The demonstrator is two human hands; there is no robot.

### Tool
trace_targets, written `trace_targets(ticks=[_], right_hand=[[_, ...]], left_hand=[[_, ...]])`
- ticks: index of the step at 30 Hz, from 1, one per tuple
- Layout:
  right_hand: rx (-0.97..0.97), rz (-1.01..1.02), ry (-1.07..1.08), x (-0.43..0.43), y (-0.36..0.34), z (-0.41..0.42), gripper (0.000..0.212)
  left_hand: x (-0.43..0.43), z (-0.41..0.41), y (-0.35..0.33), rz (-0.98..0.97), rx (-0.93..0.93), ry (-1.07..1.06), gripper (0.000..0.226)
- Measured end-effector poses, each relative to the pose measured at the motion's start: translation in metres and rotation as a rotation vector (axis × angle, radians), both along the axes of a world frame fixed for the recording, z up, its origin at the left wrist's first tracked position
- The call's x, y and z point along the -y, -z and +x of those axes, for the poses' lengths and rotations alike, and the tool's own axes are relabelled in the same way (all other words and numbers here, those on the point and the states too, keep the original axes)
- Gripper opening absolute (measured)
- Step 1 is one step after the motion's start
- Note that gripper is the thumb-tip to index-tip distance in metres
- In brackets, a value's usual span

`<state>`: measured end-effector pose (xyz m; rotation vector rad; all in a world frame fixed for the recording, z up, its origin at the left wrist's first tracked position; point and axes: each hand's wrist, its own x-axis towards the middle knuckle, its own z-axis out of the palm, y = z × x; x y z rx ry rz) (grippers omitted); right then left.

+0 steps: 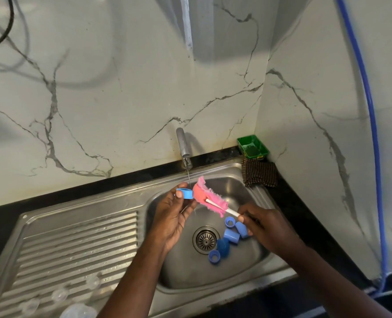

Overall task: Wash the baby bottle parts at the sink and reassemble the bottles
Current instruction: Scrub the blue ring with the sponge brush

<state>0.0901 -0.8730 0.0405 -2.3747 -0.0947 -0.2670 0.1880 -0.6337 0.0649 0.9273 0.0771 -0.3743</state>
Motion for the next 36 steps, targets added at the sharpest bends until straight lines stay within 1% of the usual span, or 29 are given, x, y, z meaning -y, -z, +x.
trace_targets(ticks=[3, 5, 8, 11, 12, 16, 19, 22, 24, 26, 29, 31, 34, 36], right_hand=[[-0.001, 0.008, -0.046, -0.005, 0.003, -0.002, 0.003], [-0.003, 0.031, -0.027, -0.006, 0.009, -0.003, 0.005], [0.005, 0.058, 0.011, -0.009, 0.017, -0.006, 0.008], [0.022, 0.062, 0.02, -0.016, 0.017, -0.005, 0.014], [0.035, 0.052, 0.033, -0.018, 0.017, -0.004, 0.015], [0.103, 0.024, 0.091, -0.023, 0.016, 0.001, 0.024], [0.167, -0.015, 0.126, -0.025, 0.014, 0.006, 0.027], [0.213, -0.038, 0.147, -0.022, 0.012, 0.011, 0.025], [0.195, -0.086, 0.096, -0.016, 0.011, 0.011, 0.024], [0.153, -0.12, -0.001, -0.005, 0.012, 0.009, 0.023], [0.107, -0.165, -0.117, 0.008, 0.012, 0.007, 0.028], [0.137, -0.209, -0.106, 0.009, 0.011, 0.01, 0.028], [0.211, -0.197, -0.023, 0.004, 0.009, 0.013, 0.025], [0.182, -0.203, -0.066, 0.006, 0.009, 0.012, 0.029]], left_hand=[[0.003, 0.003, 0.003, 0.048, 0.053, -0.025, 0.034], [0.007, 0.005, 0.003, 0.069, 0.078, -0.046, 0.031], [0.011, 0.006, 0.002, 0.037, 0.066, -0.079, 0.03], [0.012, 0.005, 0.002, 0.04, 0.029, -0.042, 0.028], [0.012, 0.004, 0.003, 0.054, 0.026, -0.028, 0.031], [0.011, 0.0, 0.003, 0.083, 0.038, 0.051, 0.055], [0.013, 0.0, 0.006, 0.198, 0.054, 0.103, 0.064], [0.016, 0.0, 0.007, 0.285, 0.039, 0.118, 0.071], [0.011, 0.002, 0.007, 0.322, 0.032, 0.121, 0.072], [0.004, 0.004, 0.008, 0.381, 0.046, 0.122, 0.074], [-0.003, 0.006, 0.007, 0.493, 0.092, 0.115, 0.078], [-0.004, 0.007, 0.007, 0.536, 0.113, 0.133, 0.078], [-0.001, 0.005, 0.007, 0.567, 0.116, 0.158, 0.078], [0.0, 0.004, 0.007, 0.582, 0.11, 0.161, 0.077]])
